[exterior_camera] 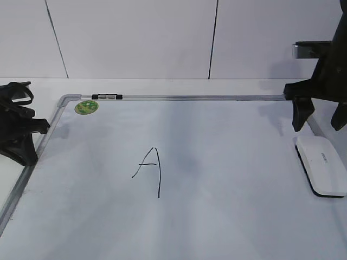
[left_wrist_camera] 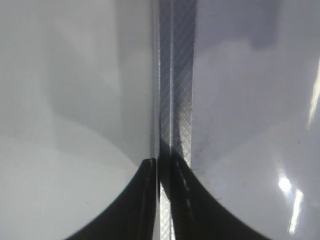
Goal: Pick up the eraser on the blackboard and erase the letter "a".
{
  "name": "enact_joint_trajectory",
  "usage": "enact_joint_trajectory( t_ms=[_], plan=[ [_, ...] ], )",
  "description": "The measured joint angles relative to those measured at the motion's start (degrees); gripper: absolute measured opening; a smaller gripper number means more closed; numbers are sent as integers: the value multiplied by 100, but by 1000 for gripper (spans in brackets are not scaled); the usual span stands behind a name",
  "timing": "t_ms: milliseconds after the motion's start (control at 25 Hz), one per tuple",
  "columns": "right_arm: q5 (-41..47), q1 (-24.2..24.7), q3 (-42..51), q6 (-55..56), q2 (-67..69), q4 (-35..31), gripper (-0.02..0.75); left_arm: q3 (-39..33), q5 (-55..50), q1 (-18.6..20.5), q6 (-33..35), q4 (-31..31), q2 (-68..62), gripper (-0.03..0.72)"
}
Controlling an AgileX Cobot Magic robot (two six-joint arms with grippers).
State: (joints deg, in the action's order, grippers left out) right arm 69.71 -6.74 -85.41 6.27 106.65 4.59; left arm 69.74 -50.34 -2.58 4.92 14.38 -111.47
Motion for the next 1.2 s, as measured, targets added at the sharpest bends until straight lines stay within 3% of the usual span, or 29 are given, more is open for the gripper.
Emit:
enact_joint_trajectory(
  t_ms=[280, 600, 1200],
  plan=[
    [0, 0, 0, 0, -4, 0, 594, 43, 10, 0, 0, -171, 46, 153],
    [9, 0, 0, 0, -4, -9, 594, 760, -415, 0, 0, -221, 241, 236],
    [23, 0, 0, -162, -643, -208, 593, 1124, -895, 0, 0, -281, 1600, 319]
  ],
)
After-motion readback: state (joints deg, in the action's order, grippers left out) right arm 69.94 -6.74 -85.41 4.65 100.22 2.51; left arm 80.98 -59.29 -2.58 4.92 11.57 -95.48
